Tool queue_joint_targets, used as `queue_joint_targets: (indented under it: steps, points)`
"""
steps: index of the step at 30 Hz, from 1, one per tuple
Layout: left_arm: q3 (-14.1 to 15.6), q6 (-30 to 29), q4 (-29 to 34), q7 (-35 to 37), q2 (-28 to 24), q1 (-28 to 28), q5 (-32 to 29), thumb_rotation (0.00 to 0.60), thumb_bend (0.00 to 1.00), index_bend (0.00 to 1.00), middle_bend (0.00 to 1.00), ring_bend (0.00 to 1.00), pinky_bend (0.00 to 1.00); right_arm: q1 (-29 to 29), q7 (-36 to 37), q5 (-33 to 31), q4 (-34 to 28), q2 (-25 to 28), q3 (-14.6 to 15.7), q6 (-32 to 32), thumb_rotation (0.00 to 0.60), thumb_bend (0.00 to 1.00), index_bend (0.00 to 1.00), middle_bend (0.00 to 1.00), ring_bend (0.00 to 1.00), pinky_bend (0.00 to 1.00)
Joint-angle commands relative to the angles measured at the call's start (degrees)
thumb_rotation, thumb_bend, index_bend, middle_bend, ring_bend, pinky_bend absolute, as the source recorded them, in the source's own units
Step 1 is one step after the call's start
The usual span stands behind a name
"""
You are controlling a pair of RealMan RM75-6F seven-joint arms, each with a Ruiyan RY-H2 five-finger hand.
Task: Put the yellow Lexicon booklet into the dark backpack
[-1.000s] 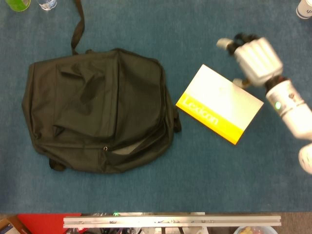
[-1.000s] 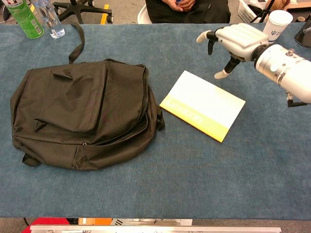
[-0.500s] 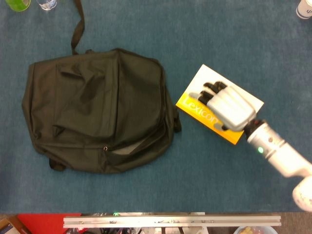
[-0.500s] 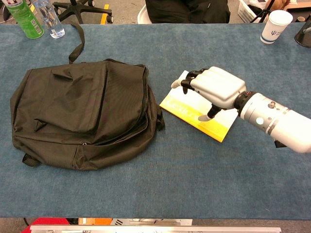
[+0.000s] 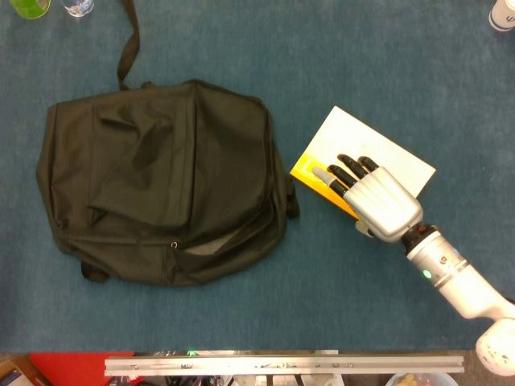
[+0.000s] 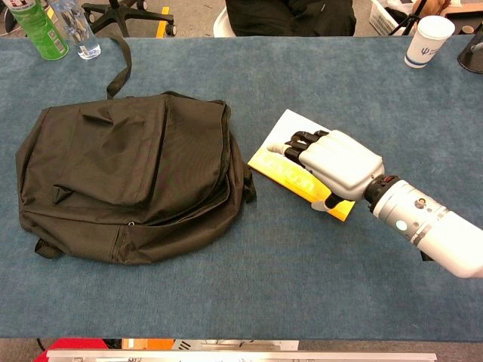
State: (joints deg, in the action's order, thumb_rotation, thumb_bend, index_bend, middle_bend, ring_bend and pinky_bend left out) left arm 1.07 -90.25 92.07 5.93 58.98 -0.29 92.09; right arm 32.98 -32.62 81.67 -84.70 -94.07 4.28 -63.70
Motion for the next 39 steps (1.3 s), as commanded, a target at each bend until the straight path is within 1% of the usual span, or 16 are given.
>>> queue_joint_targets:
  steps: [1, 7, 12, 17, 21, 25, 34, 36, 39]
  points:
    - [0.1, 0.0, -0.2, 0.2, 0.1, 0.0, 0.1, 0.6, 0.22, 0.15, 0.22, 0.12, 0.17, -0.5, -0.5, 0.1, 1.0, -1.0, 0.0, 0.3, 0.6, 0.0, 0.1, 0.21, 0.13, 0.27]
    - [0.2, 0.1, -0.8, 0.8, 0.3, 0.1, -0.1, 0.6, 0.22, 0.15, 0.22, 0.12, 0.17, -1.1, -0.8, 0.6, 2.8, -2.4, -0.2, 0.6, 0.6, 0.0, 0.09, 0.21, 0.13, 0.27]
    - [0.3, 0.1, -1.0, 1.0, 0.3, 0.1, 0.0, 0.6, 0.22, 0.15, 0.22, 0.12, 0.17, -1.7, -0.9, 0.6, 3.9, -2.6, -0.3, 1.0, 0.6, 0.0, 0.09, 0.21, 0.13, 0.27]
    - [0.3, 0.1, -1.2, 1.2, 0.4, 0.1, 0.0, 0.6, 0.22, 0.15, 0.22, 0.12, 0.17, -2.6, -0.6, 0.3, 4.4, -1.3, -0.5, 0.5, 0.6, 0.0, 0.09, 0.21, 0.13, 0.27]
    - [0.4, 0.3, -1.3, 1.1, 0.5, -0.1, 0.2, 0.6, 0.22, 0.15, 0.22, 0.12, 0.17, -3.8, 0.1, -1.1, 5.4, 1.0, -1.3, -0.1, 0.6, 0.0, 0.09, 0.21, 0.13, 0.27]
    - [0.3, 0.3, -1.0, 0.7, 0.5, -0.2, 0.4, 0.6, 0.22, 0.15, 0.22, 0.12, 0.17, -4.3, 1.0, -3.0, 6.4, 2.8, -3.0, -0.2, 0.6, 0.0, 0.09, 0.21, 0.13, 0.27]
    - [0.5, 0.3, -0.1, 0.1, 0.3, -0.1, 0.3, 0.6, 0.22, 0.15, 0.22, 0.12, 0.17, -2.3, 3.7, -9.6, 12.0, 3.8, -9.6, 3.2, 0.6, 0.0, 0.09, 0.21, 0.13, 0.27]
    - [0.5, 0.1, 0.0, 0.4, 0.3, 0.1, 0.1, 0.6, 0.22, 0.15, 0.22, 0.12, 0.17, -2.1, 5.6, -9.9, 11.2, 4.3, -10.2, 3.9, 0.6, 0.0, 0.09, 0.21, 0.13, 0.27]
    - [0.6, 0.0, 0.0, 0.7, 0.3, 0.3, 0.0, 0.6, 0.22, 0.15, 0.22, 0.12, 0.17, -2.2, 7.7, -7.4, 8.5, 5.5, -9.2, 3.5, 0.6, 0.0, 0.09, 0.22, 0.13, 0.27]
